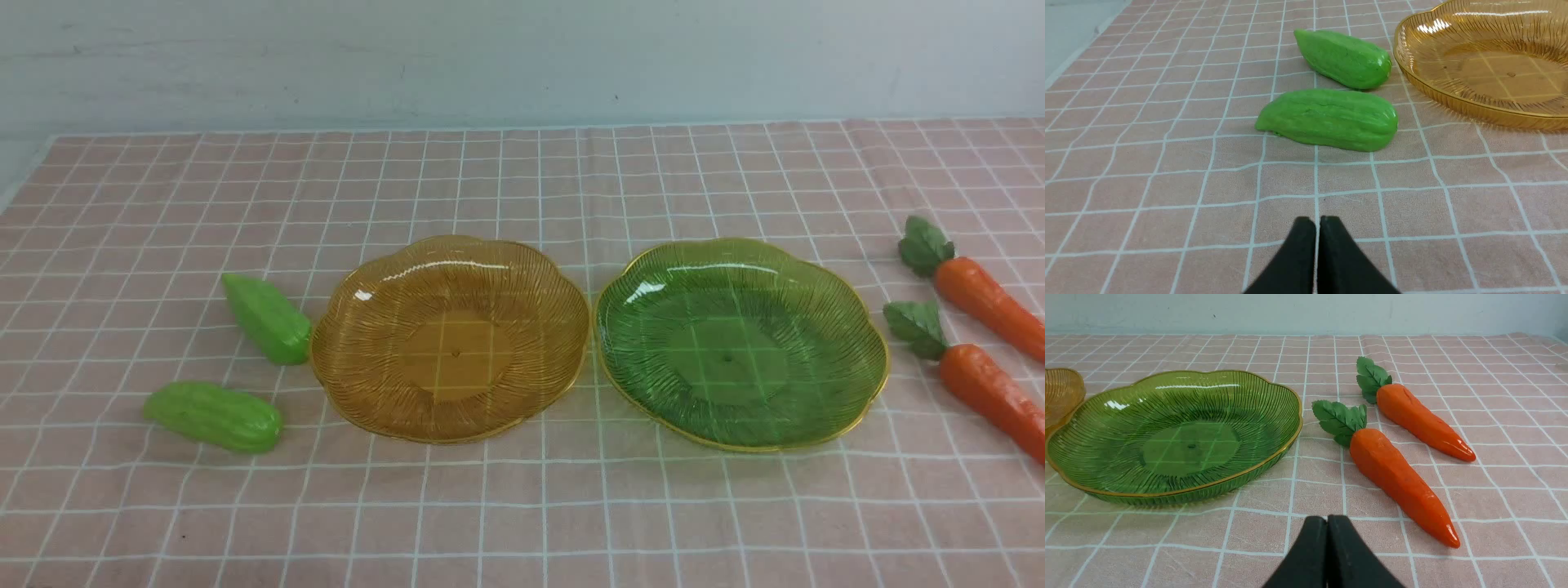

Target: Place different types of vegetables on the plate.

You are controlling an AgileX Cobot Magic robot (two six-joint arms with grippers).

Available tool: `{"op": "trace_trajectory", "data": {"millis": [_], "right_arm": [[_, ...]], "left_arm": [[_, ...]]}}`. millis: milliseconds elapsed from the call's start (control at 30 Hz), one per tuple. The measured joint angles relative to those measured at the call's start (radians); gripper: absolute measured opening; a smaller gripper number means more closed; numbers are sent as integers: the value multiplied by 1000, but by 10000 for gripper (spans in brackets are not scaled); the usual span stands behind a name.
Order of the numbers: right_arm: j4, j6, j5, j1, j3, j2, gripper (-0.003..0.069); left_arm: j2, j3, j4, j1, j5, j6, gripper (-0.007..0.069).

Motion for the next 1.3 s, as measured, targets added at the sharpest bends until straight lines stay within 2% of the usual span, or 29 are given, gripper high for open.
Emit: {"op": "trace_trajectory", "data": {"millis": [1300], "right_arm": [[-27, -15, 0, 0, 0, 0, -17]], "left_arm": [[0, 0, 0, 0, 0, 0, -3]]}}
